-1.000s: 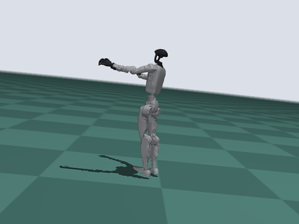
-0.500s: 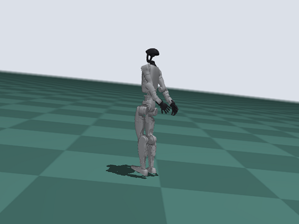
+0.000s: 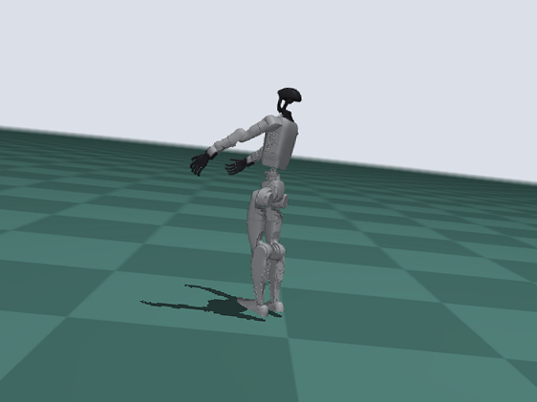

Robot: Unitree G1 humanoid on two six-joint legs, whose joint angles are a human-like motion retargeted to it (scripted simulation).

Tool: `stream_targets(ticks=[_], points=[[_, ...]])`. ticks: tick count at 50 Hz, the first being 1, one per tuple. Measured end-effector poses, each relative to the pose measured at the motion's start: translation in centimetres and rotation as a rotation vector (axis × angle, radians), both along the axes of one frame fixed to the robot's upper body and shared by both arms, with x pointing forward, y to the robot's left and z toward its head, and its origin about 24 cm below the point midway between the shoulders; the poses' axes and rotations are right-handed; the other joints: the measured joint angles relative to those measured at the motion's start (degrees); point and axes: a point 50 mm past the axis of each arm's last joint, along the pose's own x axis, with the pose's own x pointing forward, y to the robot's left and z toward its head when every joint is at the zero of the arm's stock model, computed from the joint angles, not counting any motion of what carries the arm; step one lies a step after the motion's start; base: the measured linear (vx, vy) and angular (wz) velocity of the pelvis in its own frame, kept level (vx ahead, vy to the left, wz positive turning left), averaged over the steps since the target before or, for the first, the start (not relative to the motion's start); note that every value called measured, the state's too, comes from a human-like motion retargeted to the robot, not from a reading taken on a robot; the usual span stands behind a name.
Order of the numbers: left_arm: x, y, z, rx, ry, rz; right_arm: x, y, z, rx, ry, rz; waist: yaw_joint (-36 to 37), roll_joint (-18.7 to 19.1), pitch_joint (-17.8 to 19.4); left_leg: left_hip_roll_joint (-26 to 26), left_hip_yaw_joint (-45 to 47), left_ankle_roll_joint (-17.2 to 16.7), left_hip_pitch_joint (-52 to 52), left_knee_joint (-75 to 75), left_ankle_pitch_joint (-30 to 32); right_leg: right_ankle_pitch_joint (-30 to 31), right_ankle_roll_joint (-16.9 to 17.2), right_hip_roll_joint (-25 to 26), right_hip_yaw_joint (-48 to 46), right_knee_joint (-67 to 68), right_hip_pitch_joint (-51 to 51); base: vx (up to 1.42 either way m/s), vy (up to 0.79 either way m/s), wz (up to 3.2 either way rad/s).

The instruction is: In place motions

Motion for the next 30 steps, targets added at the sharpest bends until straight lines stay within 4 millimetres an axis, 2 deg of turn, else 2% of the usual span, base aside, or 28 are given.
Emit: stream_targets(ticks=[2,3,5,7,9,12,15,19,21,23,25,30], points=[[5.0,-0.4,5.8,-0.043,-0.258,0.038,4.4,0.0,6.7,-0.023,-0.24,-0.013,0.36,0.32,-2.11,0.03,0.02,0.09,-0.84,0.08,-0.15,-0.04,0.05,0.01,0.09,0.08,-0.9,0.12,0.02,-0.04],[7.1,-0.9,8.9,-0.068,-0.388,0.05,5.9,-0.1,10.2,-0.043,-0.353,-0.01,0.66,0.43,-3.12,0.01,0.0,0.13,-1.3,0.13,-0.24,-0.08,0.07,-0.01,0.12,0.12,-1.38,0.13,0.04,-0.02],[10.3,-1.9,15.4,-0.103,-0.641,0.051,7.9,-0.3,17.2,-0.102,-0.559,0.001,1.55,0.5,-5.12,-0.06,0.04,0.21,-2.45,0.19,-0.42,-0.19,0.15,-0.12,0.26,0.23,-2.6,0.12,0.06,-0.01],[11.9,-2.6,21.5,-0.086,-0.849,0.024,8.6,-0.4,23.9,-0.194,-0.739,0.01,2.56,0.24,-7.13,-0.18,0.03,0.26,-3.9,0.25,-0.67,-0.34,0.26,-0.3,0.49,0.37,-4.15,0.1,0.06,0.03],[12.5,-2.9,27.3,-0.021,-1.014,-0.011,8.1,-0.6,30.4,-0.306,-0.912,0.006,3.16,-0.12,-8.83,-0.36,-0.14,0.31,-5.5,0.33,-0.91,-0.46,0.36,-0.52,0.51,0.45,-5.8,0.07,0.06,0.09],[11.8,-2.9,35.1,0.124,-1.217,-0.041,5.7,-0.6,39.4,-0.497,-1.151,-0.053,3.89,-0.56,-10.09,-0.48,-0.13,0.36,-7.3,0.35,-1.11,-0.56,0.42,-0.7,0.62,0.53,-7.72,0.02,0.04,0.03],[9.8,-3.4,42.3,0.258,-1.43,-0.032,2.1,-0.3,46.4,-0.694,-1.366,-0.217,4.53,-1.36,-11.36,-0.51,0.13,0.36,-9.17,0.42,-1.27,-0.66,0.51,-0.86,0.93,0.62,-9.65,0.0,0.0,0.0],[5.1,-4.8,50.3,0.4,-1.803,0.048,-4.4,0.5,53.2,-0.935,-1.682,-0.626,5.12,-1.45,-11.96,-0.49,0.27,0.24,-11.04,0.34,-1.44,-0.74,0.65,-1.05,1.27,0.67,-11.66,-0.03,0.06,0.0],[2.1,-5.0,53.3,0.477,-1.997,0.083,-7.8,1.4,55.4,-1.0,-1.859,-0.773,5.31,-0.91,-11.64,-0.49,0.4,0.24,-11.47,0.24,-1.5,-0.76,0.7,-1.1,1.49,0.69,-12.24,-0.06,0.15,-0.05],[-1.0,-5.0,55.7,0.551,-2.176,0.124,-11.1,2.2,57.1,-1.058,-2.017,-0.832,5.34,-0.5,-11.67,-0.52,0.39,0.24,-12.03,0.19,-1.5,-0.76,0.73,-1.14,1.6,0.68,-12.87,-0.04,0.12,-0.01],[-3.1,-5.0,57.4,0.571,-2.265,0.149,-13.7,2.4,58.4,-1.085,-2.11,-0.851,5.81,-0.39,-11.69,-0.45,0.39,0.22,-12.8,0.21,-1.47,-0.76,0.75,-1.15,1.66,0.73,-13.66,-0.04,0.11,0.03],[-5.3,-6.0,59.7,0.47,-2.33,0.068,-17.6,1.5,60.3,-0.946,-2.197,-0.877,7.13,-0.7,-11.62,-0.28,0.25,0.1,-14.42,0.15,-1.34,-0.74,0.9,-1.21,1.52,0.77,-15.3,-0.1,0.07,0.05]])
